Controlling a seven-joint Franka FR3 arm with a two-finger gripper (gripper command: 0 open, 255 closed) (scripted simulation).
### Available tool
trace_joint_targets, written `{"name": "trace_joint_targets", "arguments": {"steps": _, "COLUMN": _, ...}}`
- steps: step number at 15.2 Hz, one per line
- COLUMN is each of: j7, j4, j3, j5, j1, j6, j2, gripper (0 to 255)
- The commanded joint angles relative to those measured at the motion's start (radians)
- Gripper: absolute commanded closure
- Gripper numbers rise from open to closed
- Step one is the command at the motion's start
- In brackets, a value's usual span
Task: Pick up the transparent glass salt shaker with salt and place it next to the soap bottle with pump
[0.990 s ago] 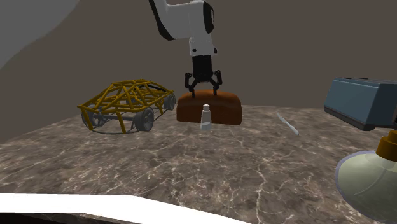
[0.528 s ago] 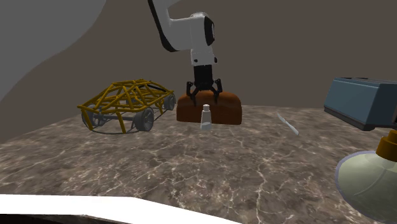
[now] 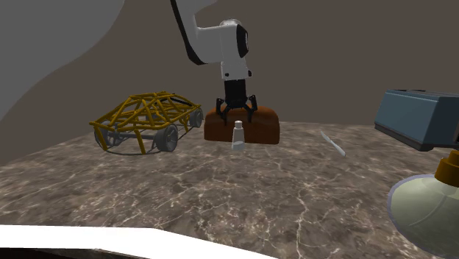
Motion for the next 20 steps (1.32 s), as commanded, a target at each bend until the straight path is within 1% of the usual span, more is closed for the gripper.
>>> {"name": "trace_joint_targets", "arguments": {"steps": 1, "j7": 0.0, "j4": 0.0, "j3": 0.0, "j5": 0.0, "j1": 0.0, "j6": 0.0, "j2": 0.0, "gripper": 0}}
{"name": "trace_joint_targets", "arguments": {"steps": 2, "j7": 0.0, "j4": 0.0, "j3": 0.0, "j5": 0.0, "j1": 0.0, "j6": 0.0, "j2": 0.0, "gripper": 255}}
{"name": "trace_joint_targets", "arguments": {"steps": 11, "j7": 0.0, "j4": 0.0, "j3": 0.0, "j5": 0.0, "j1": 0.0, "j6": 0.0, "j2": 0.0, "gripper": 255}}
{"name": "trace_joint_targets", "arguments": {"steps": 20, "j7": -0.006, "j4": 0.072, "j3": -0.002, "j5": -0.002, "j1": 0.001, "j6": -0.105, "j2": -0.033, "gripper": 255}}
